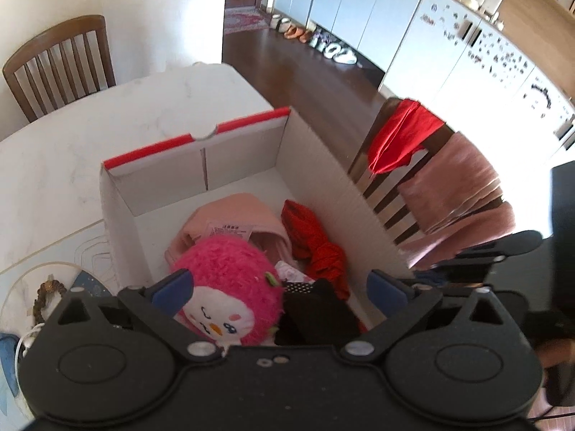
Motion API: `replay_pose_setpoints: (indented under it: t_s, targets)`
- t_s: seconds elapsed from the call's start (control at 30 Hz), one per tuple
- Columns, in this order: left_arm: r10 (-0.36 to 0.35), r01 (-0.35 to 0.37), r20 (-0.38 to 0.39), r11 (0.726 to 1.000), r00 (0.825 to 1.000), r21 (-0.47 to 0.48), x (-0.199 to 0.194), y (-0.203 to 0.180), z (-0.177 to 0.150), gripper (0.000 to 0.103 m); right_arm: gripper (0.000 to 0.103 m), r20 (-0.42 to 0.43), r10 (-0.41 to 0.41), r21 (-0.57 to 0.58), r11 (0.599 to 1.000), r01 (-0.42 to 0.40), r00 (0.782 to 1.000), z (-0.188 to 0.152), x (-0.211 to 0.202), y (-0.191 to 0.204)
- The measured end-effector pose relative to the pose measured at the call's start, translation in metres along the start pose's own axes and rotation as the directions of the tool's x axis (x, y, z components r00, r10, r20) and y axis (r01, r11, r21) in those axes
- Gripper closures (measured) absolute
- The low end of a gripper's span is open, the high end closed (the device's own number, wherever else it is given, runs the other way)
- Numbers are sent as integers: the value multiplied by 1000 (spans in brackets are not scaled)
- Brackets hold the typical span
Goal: Organize objects
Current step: 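Carry the pink plush doll into the box and open the left tool, then move the left tool back to the pile toward the white cable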
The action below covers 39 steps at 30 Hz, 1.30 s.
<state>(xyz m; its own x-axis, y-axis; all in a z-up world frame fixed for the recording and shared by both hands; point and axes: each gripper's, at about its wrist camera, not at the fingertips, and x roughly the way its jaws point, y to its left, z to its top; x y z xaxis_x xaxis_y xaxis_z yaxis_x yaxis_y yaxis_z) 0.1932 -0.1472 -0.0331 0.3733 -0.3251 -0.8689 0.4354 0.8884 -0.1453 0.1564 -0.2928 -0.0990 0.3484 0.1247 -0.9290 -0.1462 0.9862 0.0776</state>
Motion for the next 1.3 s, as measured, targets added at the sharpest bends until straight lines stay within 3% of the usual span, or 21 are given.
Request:
replay_pose_setpoints:
  t_s: [0.2,0.5,0.73,0.97,1.3]
  targets:
    - [-9,10,63,1000,998,-20,-37,6,-3,0,99,-1,-1,-4,1000,1,1000,-1,-1,3]
    - [81,-73,129,996,988,-59,-88,47,-20,0,99,0,-1,-9,1000,1,1000,-2,-2,3]
    - [175,-161,112,979,978,-126,-107,96,-43,0,99,-2,-3,-13,1000,3,1000,-2,-3,4]
    - [296,-279,59,940,953,-196,-105,148,-68,1,99,-6,-8,-20,1000,8,1000,-1,-3,6]
    - [279,-280,-53,897,959,-343,-71,209,-98,7,99,-9,-11,-20,1000,10,1000,-2,-2,5]
